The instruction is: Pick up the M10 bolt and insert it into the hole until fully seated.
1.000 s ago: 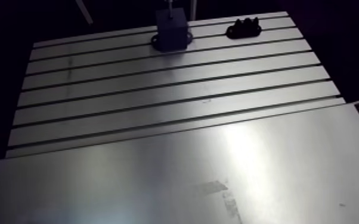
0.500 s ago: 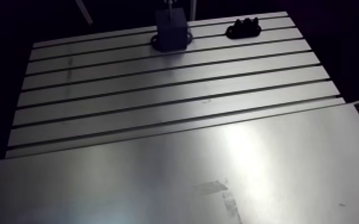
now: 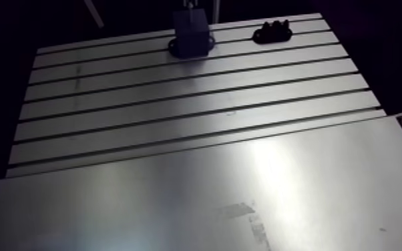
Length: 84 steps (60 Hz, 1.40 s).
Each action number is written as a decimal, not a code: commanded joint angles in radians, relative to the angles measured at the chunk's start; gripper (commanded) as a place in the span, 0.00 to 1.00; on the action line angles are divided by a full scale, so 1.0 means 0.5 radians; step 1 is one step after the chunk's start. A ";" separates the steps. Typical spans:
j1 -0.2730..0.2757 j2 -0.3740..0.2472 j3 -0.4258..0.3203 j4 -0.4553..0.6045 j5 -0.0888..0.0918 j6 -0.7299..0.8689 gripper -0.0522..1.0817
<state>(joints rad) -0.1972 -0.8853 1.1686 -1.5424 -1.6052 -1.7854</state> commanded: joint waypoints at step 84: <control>-0.010 -0.123 0.056 -0.147 -0.013 0.034 0.05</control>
<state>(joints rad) -0.2010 -0.9230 1.1869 -1.6130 -1.6140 -1.7732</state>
